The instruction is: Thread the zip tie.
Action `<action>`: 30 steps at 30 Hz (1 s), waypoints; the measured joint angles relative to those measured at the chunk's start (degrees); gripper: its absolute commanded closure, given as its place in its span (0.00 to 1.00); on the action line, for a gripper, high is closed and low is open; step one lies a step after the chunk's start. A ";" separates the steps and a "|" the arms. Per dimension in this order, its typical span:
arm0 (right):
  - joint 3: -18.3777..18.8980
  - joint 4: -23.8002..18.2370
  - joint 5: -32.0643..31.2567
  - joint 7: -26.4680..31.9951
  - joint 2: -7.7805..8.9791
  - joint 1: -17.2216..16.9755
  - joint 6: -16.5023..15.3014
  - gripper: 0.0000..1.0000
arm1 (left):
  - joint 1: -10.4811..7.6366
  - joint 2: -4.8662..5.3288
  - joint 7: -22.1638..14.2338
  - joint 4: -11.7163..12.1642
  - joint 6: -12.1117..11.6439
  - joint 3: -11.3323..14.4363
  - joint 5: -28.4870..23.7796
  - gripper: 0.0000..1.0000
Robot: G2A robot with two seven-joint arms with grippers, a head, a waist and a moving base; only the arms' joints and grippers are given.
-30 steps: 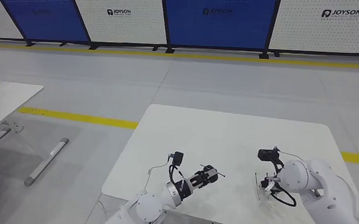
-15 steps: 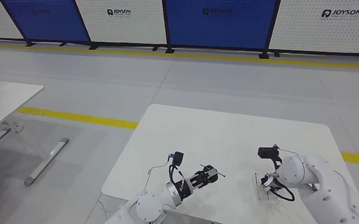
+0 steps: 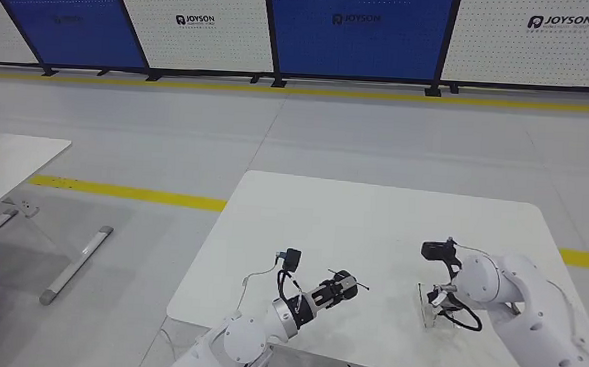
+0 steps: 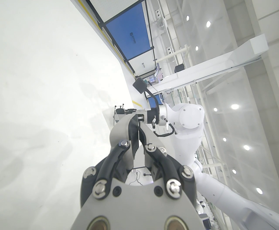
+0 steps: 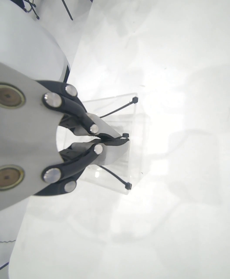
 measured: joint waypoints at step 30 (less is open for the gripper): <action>28.27 -27.92 0.93 -20.90 4.46 -28.04 -0.84 1.00 | 0.00 0.00 0.00 0.00 0.00 0.00 0.00 1.00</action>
